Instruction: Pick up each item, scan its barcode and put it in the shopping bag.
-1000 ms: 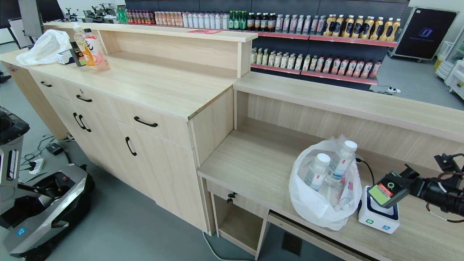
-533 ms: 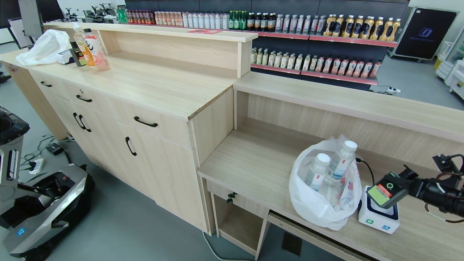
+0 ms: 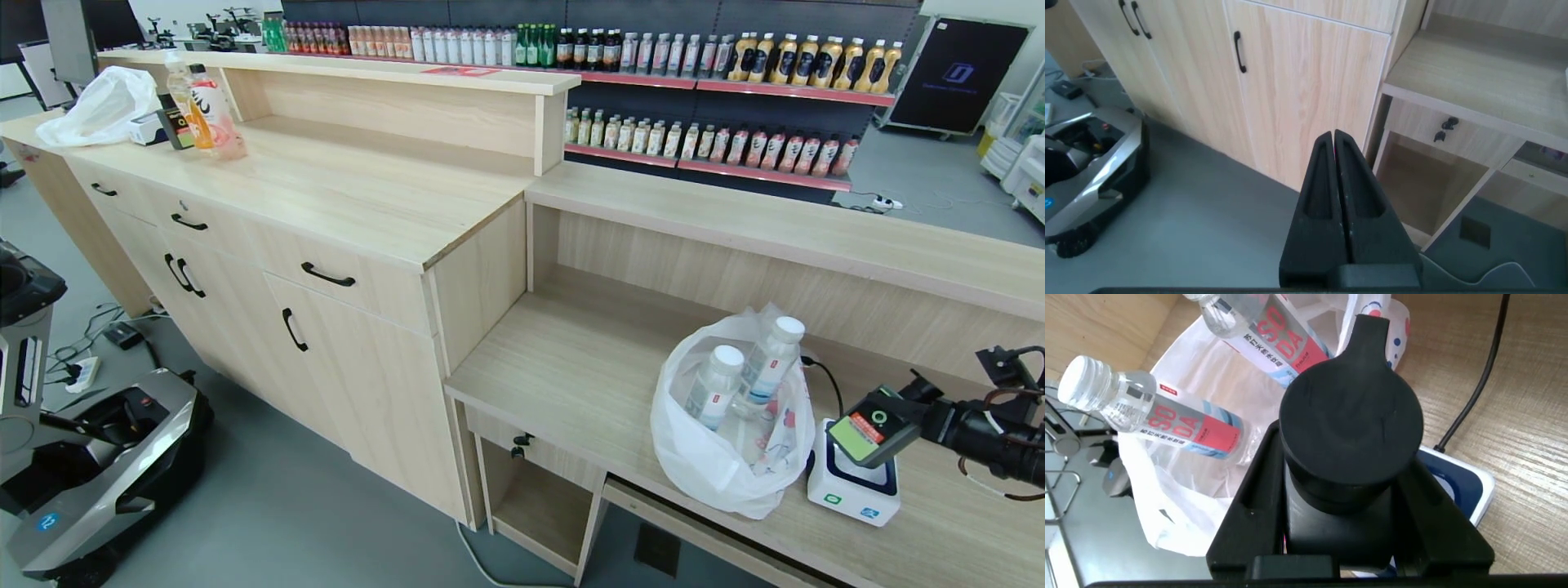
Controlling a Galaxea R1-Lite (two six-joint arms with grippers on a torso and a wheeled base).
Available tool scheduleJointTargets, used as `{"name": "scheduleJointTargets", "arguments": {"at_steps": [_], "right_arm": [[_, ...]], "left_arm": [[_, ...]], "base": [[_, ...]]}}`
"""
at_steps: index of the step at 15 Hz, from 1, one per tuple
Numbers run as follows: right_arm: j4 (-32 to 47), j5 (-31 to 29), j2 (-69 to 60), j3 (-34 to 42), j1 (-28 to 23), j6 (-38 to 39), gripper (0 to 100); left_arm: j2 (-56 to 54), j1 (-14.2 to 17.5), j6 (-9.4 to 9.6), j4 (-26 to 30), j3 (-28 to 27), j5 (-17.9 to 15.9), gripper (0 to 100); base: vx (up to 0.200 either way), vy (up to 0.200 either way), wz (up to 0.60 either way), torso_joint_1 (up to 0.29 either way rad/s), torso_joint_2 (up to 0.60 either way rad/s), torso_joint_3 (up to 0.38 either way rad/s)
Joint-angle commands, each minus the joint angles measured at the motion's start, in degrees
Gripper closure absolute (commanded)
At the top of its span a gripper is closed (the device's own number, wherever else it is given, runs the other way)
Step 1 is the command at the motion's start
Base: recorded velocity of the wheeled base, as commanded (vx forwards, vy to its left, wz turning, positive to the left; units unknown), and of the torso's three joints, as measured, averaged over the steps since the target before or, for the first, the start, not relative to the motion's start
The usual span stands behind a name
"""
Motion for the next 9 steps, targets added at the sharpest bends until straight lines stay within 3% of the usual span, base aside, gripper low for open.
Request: {"name": "scheduleJointTargets", "arguments": {"at_steps": [1, 5, 9], "right_arm": [[0.26, 0.25, -2.92, 0.71, 0.04, -4.67, 100], [12.39, 0.16, -20.23, 6.77, -0.31, -35.96, 100], [18.37, 0.33, -27.09, 9.06, 0.04, -48.79, 100]], "left_arm": [[0.00, 0.00, 0.00, 0.00, 0.00, 0.02, 100], [0.00, 0.00, 0.00, 0.00, 0.00, 0.02, 100], [0.00, 0.00, 0.00, 0.00, 0.00, 0.02, 100]], "base": [[0.000, 0.000, 0.00, 0.000, 0.00, 0.000], [0.000, 0.000, 0.00, 0.000, 0.00, 0.000], [0.000, 0.000, 0.00, 0.000, 0.00, 0.000]]}}
